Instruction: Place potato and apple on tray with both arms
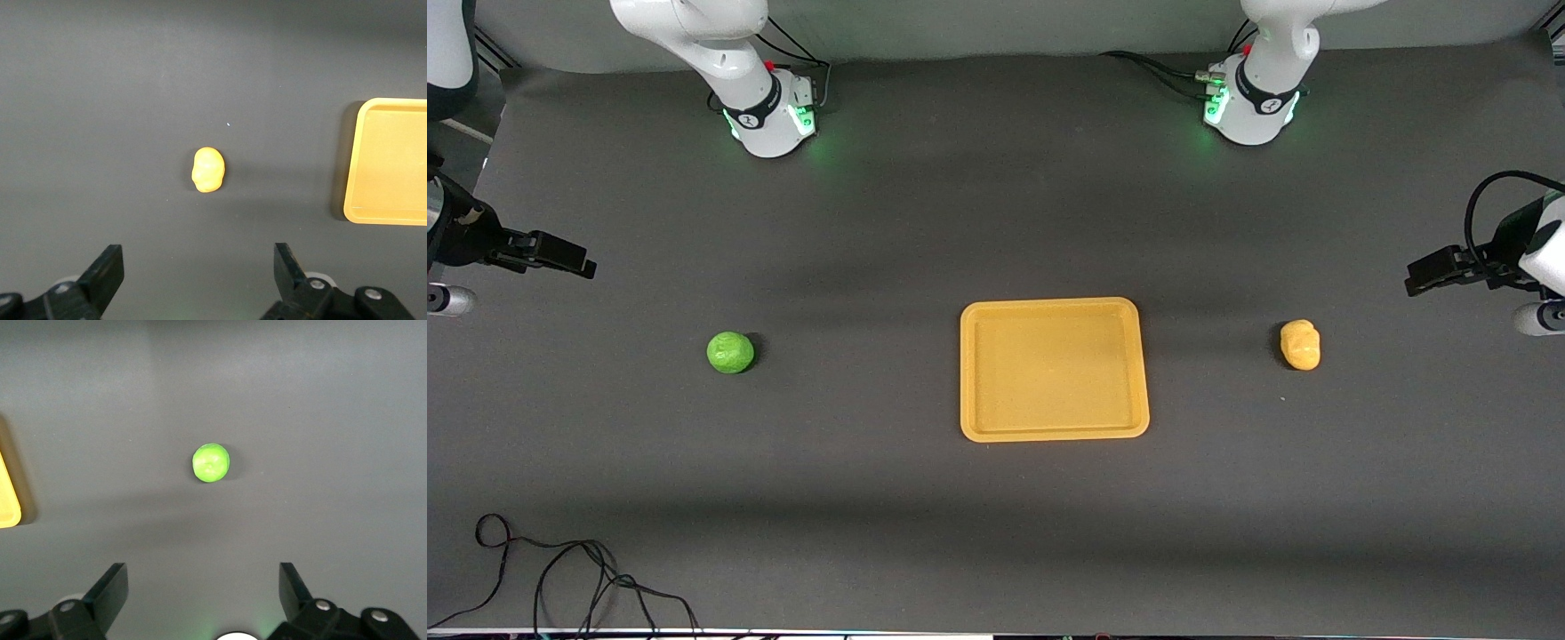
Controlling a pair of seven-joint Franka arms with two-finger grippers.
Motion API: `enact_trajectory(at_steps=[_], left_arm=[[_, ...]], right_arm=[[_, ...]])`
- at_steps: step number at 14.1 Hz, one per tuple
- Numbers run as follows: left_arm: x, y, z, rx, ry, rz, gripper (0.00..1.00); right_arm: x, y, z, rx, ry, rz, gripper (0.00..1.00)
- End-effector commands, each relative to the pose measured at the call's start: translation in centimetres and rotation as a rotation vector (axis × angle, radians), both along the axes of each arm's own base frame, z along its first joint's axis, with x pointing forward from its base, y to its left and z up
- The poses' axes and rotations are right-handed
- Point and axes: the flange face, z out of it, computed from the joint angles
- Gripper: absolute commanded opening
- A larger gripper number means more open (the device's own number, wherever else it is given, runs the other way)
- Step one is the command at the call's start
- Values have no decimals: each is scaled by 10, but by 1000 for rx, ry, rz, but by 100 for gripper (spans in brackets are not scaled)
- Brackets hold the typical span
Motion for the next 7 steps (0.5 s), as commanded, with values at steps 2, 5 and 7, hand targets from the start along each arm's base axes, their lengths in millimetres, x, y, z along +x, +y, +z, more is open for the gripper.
enact_trajectory(at_steps=[2, 5, 7], left_arm=[[-3, 1, 2, -7, 6, 21, 100], [-1, 4, 5, -8, -8, 30, 100], [-2, 2, 8, -7, -8, 29, 100]], right_arm=[[2, -3, 6, 2, -24, 12, 100], [2, -3, 6, 2, -24, 13, 100], [4, -3, 6, -4, -25, 17, 100]])
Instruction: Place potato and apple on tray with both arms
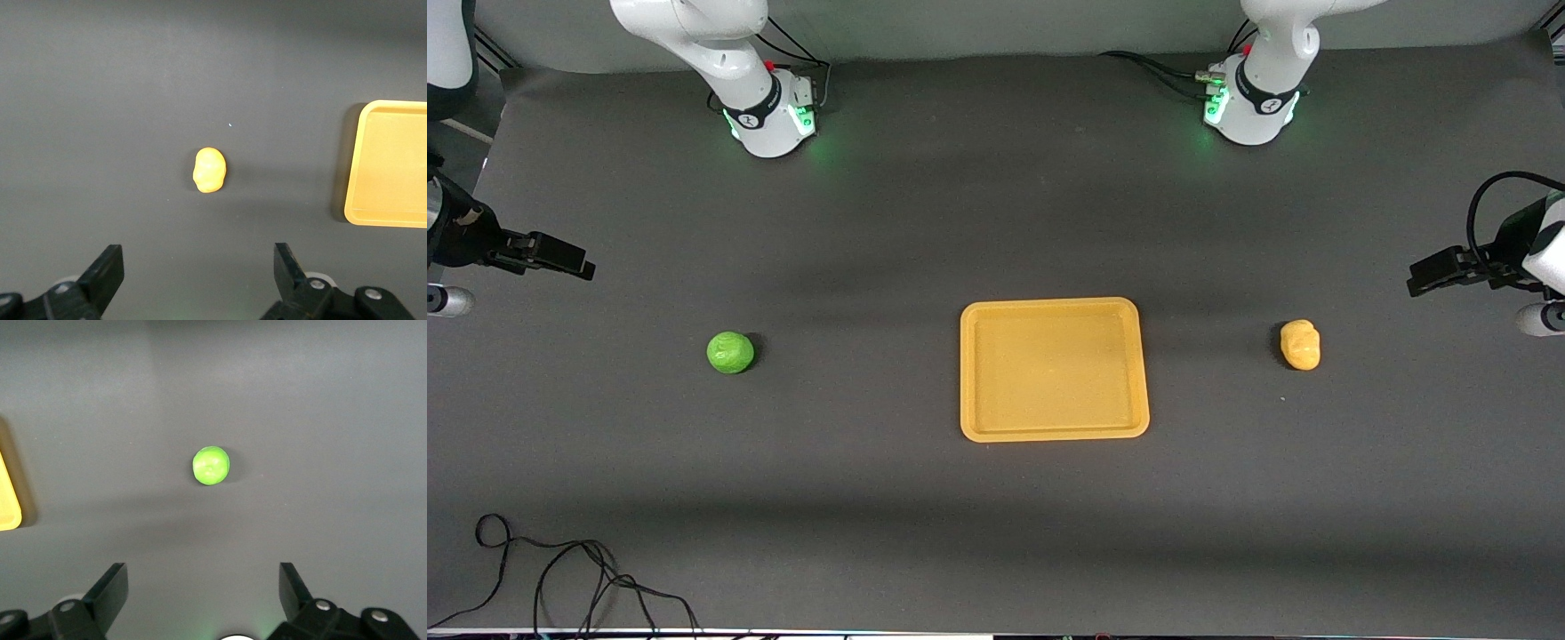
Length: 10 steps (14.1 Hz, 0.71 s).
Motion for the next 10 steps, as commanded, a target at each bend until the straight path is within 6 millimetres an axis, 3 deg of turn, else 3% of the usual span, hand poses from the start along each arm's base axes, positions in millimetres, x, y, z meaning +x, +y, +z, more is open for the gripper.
enact_trajectory(at_steps=[1, 10], left_arm=[[-3, -3, 9, -9, -12, 16, 100], [-7, -1, -4, 9, 68, -12, 100]], right_arm=[[3, -3, 6, -4, -18, 17, 100], [4, -4, 5, -6, -25, 67, 100]])
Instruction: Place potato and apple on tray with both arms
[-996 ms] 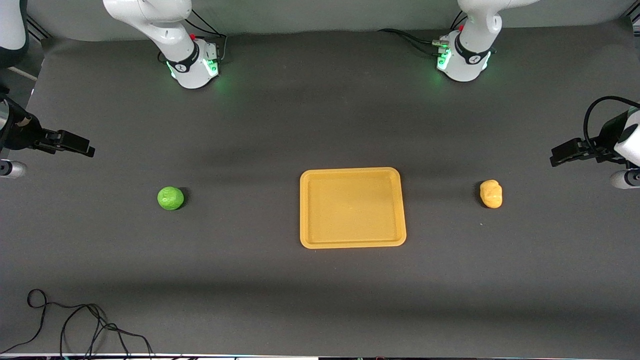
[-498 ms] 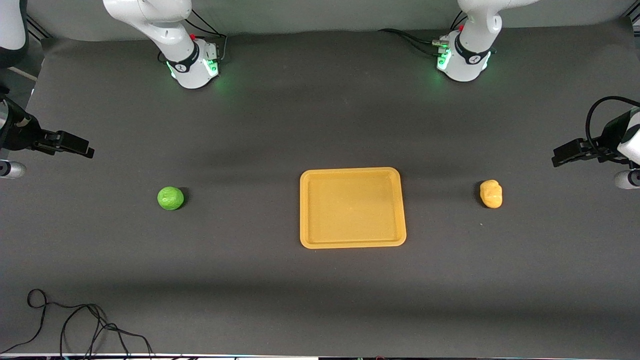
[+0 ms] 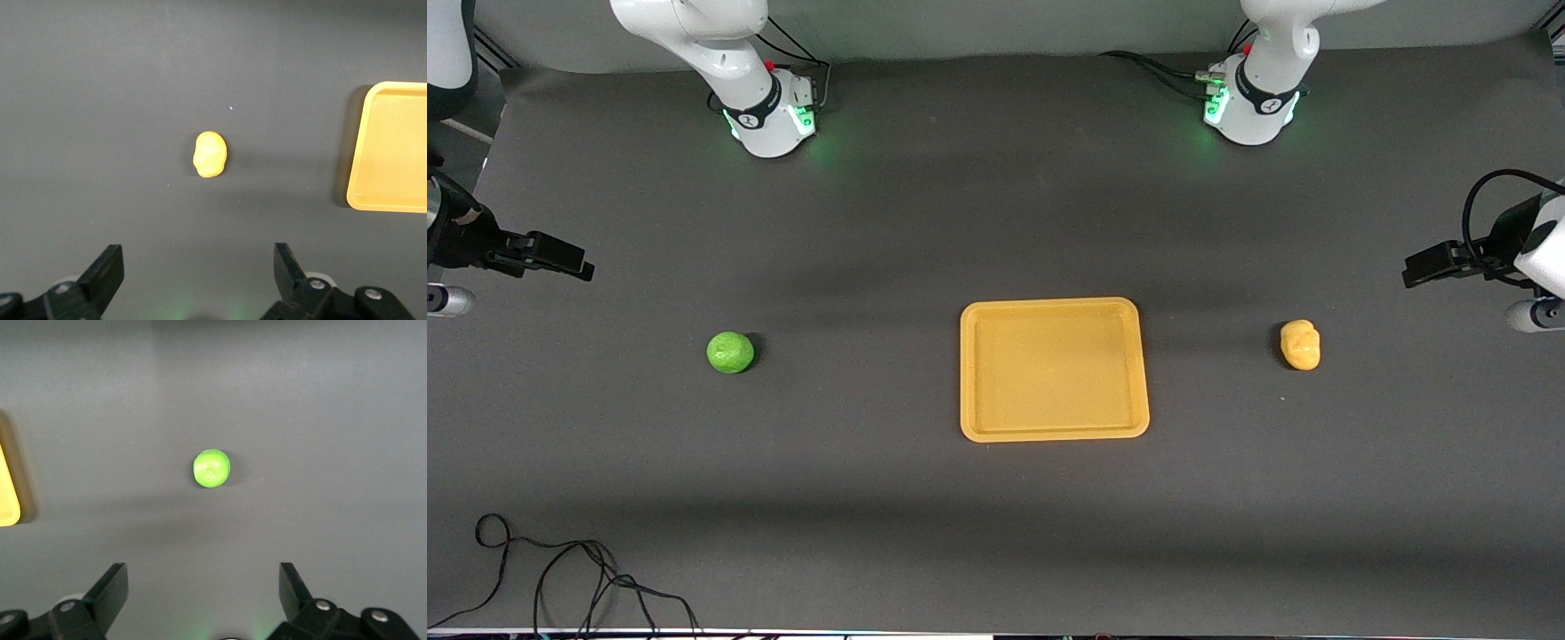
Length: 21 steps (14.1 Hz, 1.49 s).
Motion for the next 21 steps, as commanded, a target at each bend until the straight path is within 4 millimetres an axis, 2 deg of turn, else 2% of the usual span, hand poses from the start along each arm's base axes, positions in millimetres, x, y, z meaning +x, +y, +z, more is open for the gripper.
enact_trajectory(at_steps=[1, 3, 7, 10, 12, 14, 18, 21], left_arm=[[-1, 0, 2, 8, 7, -10, 100], [8, 0, -15, -1, 22, -12, 100], [39, 2, -74, -11, 31, -13, 100], [52, 5, -137, -21, 35, -4, 100], [51, 7, -184, -25, 20, 5, 100], [41, 7, -218, -25, 12, 5, 100], [21, 6, -279, -31, -1, 7, 100], [6, 7, -315, -36, -3, 9, 100]], right_arm=[[3, -4, 4, -7, -15, 27, 100], [4, -4, 7, -10, -25, 27, 100], [5, -6, 6, -27, -30, 29, 100], [6, -9, 7, -44, -33, 28, 100], [6, -9, 7, -44, -33, 27, 100], [6, -8, 7, -41, -34, 27, 100], [6, -8, 7, -35, -34, 25, 100], [6, -9, 7, -34, -34, 21, 100]])
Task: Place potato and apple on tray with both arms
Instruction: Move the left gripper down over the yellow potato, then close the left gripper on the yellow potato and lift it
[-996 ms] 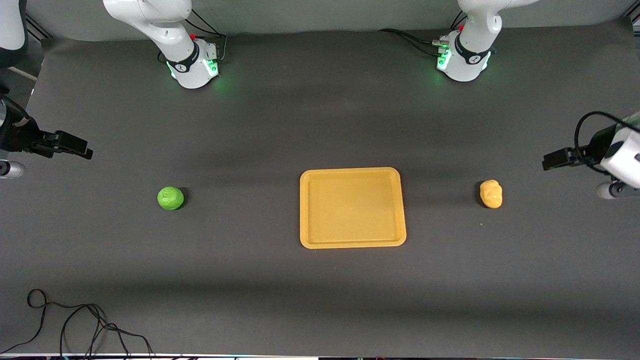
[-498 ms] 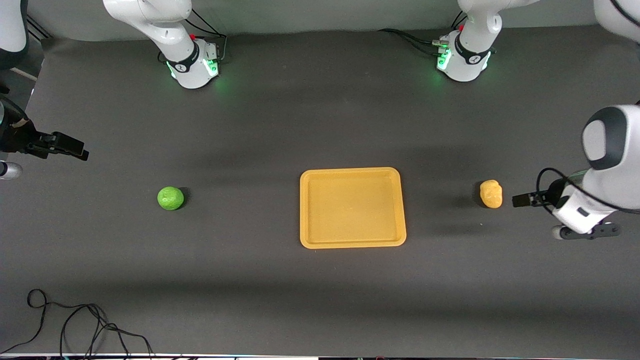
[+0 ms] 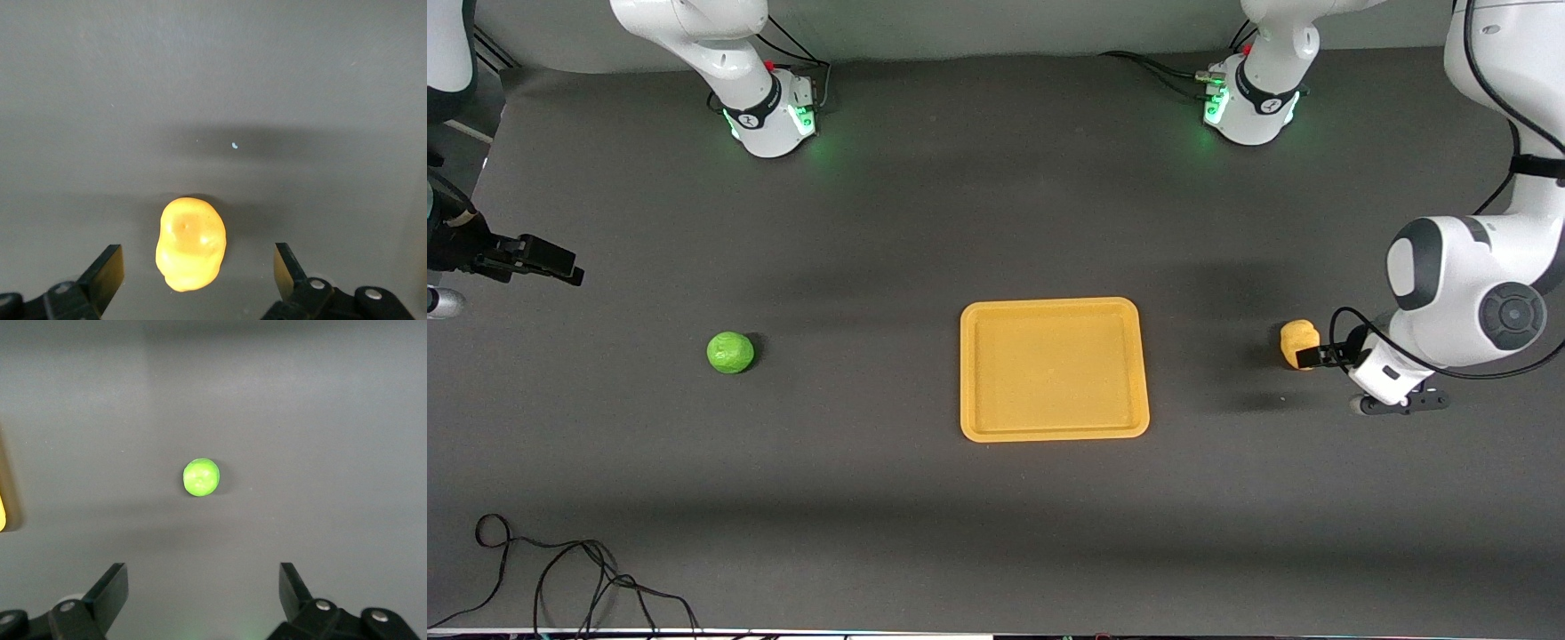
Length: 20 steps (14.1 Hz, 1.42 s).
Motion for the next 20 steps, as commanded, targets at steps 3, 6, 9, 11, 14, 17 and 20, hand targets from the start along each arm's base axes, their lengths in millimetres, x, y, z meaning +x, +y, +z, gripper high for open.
enact_trajectory(at_steps=[3, 6, 9, 11, 14, 17, 20], left_arm=[[-20, 0, -36, 3, -4, 0, 100], [-23, 0, -48, 1, 8, 0, 100], [-24, 0, -55, 0, 17, 2, 100], [-24, 1, -60, -2, 11, 2, 100], [-26, 3, -65, -2, 18, 1, 97], [-26, 4, -72, 5, 18, -13, 80], [-27, 4, -73, 4, 24, -15, 52]], right_arm=[[3, -4, 3, 0, -13, 14, 100], [3, -4, 3, 0, -13, 14, 100], [3, -5, 3, 0, -13, 12, 100], [3, -5, 3, 0, -14, 11, 100], [3, -7, 4, -1, -19, 5, 100], [3, -7, 4, 0, -20, 1, 100], [4, -6, 3, 0, -19, 0, 100]])
